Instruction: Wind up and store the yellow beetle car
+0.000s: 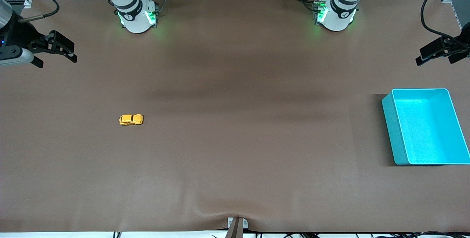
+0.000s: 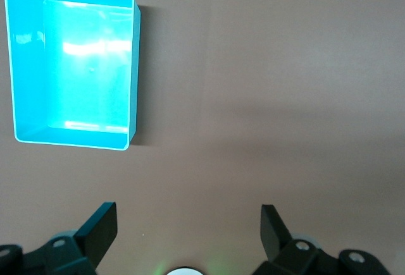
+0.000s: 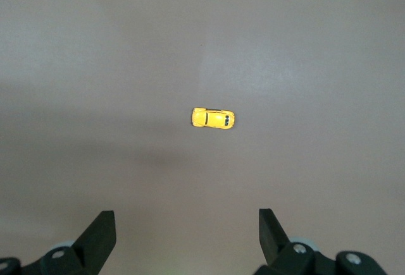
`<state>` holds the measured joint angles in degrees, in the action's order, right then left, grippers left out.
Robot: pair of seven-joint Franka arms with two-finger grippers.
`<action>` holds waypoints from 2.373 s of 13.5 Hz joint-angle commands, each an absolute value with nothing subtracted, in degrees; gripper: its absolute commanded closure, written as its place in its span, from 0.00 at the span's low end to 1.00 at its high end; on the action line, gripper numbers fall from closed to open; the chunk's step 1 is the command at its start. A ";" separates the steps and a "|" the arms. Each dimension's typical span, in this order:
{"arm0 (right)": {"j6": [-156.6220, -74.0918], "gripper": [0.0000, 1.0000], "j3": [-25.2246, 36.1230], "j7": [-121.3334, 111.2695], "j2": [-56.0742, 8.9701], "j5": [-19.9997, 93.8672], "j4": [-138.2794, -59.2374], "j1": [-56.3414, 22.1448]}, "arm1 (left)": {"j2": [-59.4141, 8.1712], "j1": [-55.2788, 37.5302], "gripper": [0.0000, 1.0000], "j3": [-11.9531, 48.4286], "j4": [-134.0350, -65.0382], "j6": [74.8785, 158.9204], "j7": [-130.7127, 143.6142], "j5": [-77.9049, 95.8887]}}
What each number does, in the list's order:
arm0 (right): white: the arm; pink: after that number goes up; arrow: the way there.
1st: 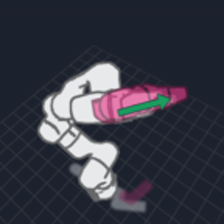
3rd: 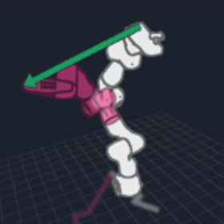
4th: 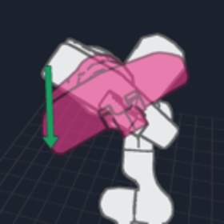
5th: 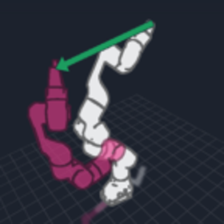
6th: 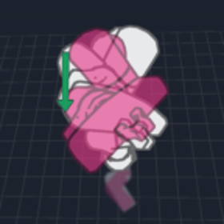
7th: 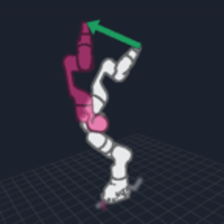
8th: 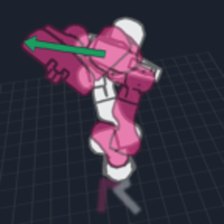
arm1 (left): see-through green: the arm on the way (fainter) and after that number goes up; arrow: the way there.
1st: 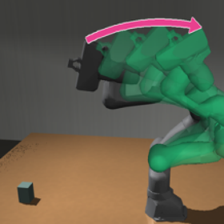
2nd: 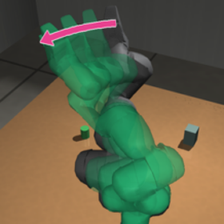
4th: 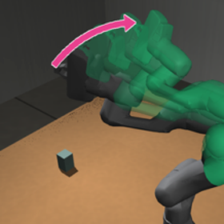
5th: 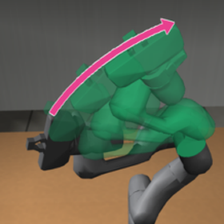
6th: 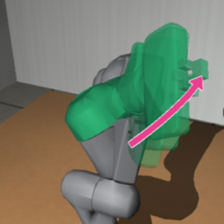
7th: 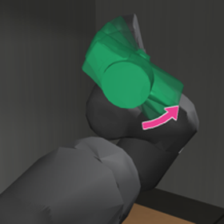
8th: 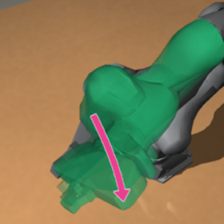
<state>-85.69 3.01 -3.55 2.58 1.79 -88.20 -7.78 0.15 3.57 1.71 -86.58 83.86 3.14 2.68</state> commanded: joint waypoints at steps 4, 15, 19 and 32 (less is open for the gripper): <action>-85.52 0.00 3.34 -2.90 2.37 1.85 -87.36 -8.35 | 0.26 1.42 0.00 2.90 -86.57 83.50 2.81 1.32; -85.08 0.00 3.87 -2.90 1.59 1.58 -88.06 -4.66 | 0.62 1.50 0.00 7.91 -86.31 82.97 2.72 -0.53; -85.08 0.00 3.87 -2.90 1.58 1.58 -88.07 -4.66 | 0.70 1.32 0.00 8.17 -86.31 82.97 2.72 -0.53; -84.90 0.00 3.60 -2.81 1.67 1.76 -87.63 -5.27 | 0.53 -8.70 0.00 -2.63 -86.40 82.97 2.64 -0.70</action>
